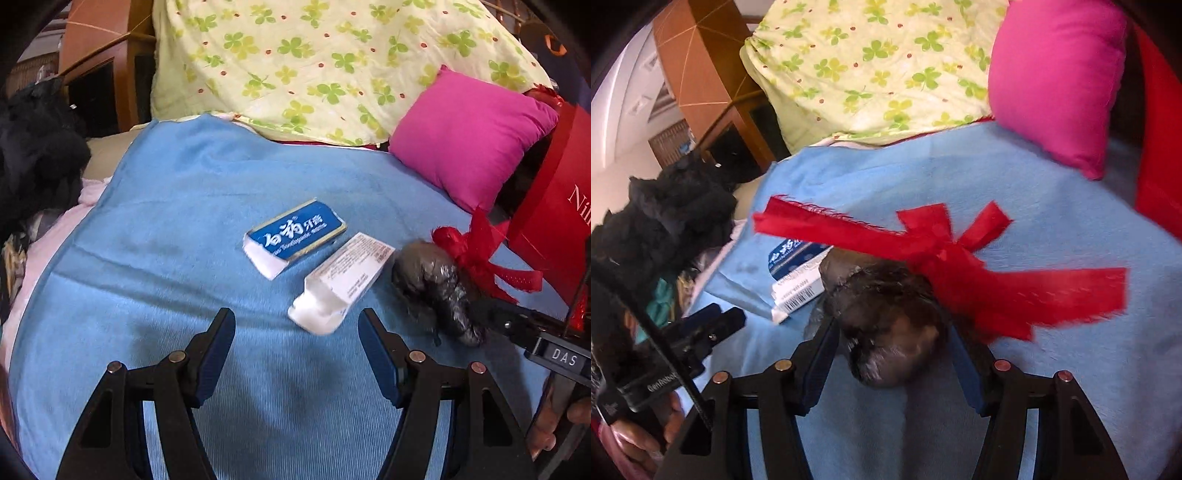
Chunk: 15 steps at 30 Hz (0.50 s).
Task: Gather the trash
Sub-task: 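Grasp the white medicine box with the left tool while the right tool grasps the red-ribboned black bag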
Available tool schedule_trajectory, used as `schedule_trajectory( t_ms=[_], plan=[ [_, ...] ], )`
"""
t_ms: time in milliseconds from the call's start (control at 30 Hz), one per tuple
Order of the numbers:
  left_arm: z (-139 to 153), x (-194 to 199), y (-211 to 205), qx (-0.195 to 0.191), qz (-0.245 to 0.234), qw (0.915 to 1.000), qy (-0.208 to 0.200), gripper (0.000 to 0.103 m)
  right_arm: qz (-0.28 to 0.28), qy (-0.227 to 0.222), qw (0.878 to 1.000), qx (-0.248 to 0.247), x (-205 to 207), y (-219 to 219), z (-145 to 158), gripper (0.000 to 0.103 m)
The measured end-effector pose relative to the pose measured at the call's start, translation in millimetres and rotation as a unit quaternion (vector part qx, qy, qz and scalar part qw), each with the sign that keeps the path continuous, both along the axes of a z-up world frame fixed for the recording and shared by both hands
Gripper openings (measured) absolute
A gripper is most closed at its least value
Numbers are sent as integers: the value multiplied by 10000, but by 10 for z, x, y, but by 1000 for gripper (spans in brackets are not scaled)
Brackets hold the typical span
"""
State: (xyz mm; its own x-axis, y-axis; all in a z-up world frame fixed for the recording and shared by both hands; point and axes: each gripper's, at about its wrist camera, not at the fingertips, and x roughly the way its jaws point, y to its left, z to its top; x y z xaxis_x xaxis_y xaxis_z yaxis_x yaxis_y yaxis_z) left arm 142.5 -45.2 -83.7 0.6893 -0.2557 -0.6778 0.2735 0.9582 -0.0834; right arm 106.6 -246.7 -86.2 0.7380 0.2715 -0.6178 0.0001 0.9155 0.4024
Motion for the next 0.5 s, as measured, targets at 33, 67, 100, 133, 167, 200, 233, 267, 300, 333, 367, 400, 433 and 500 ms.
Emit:
schedule_trajectory(
  t_ms=[33,67,100,133,167,200,233,267,300,333,367,400,433,500],
  plan=[
    [-2,28,-5,-24,-37,10000,11,70,16,28,10000,18,48,9,-23,64],
    [-7,66,-29,-43,-112,9999,13,70,50,50,10000,30,76,37,-35,64],
    [-12,100,-48,-38,-160,9999,11,70,126,107,9999,29,126,64,-67,64],
    [-13,130,-60,-38,-192,9998,10,70,145,132,9998,-32,158,90,-85,64],
    [-15,166,-72,-58,-228,9997,18,70,157,147,9997,-72,182,110,-101,64],
    [-25,208,-97,-104,-288,9995,44,70,193,166,9996,-86,208,118,-117,62],
    [-36,241,-118,-124,-331,9993,74,70,239,125,9996,-44,216,114,-116,56],
    [-53,279,-154,-123,-386,9991,121,70,293,111,9995,2,217,117,-114,41],
    [-62,299,-183,-109,-418,9990,146,70,336,125,9993,43,211,109,-109,39],
    [-84,330,-236,-58,-462,9988,162,70,362,139,9992,66,199,99,-97,38],
    [-94,349,-271,-30,-482,9987,169,70,397,160,9991,65,184,91,-88,37],
    [-103,368,-297,-21,-502,9986,184,70,421,190,9989,26,162,83,-77,37],
    [-114,396,-328,-25,-520,9984,211,70,430,242,9988,-17,136,63,-63,37],
    [-129,441,-365,-31,-516,9983,269,70,430,309,9986,59,89,-8,-41,36]
  ],
)
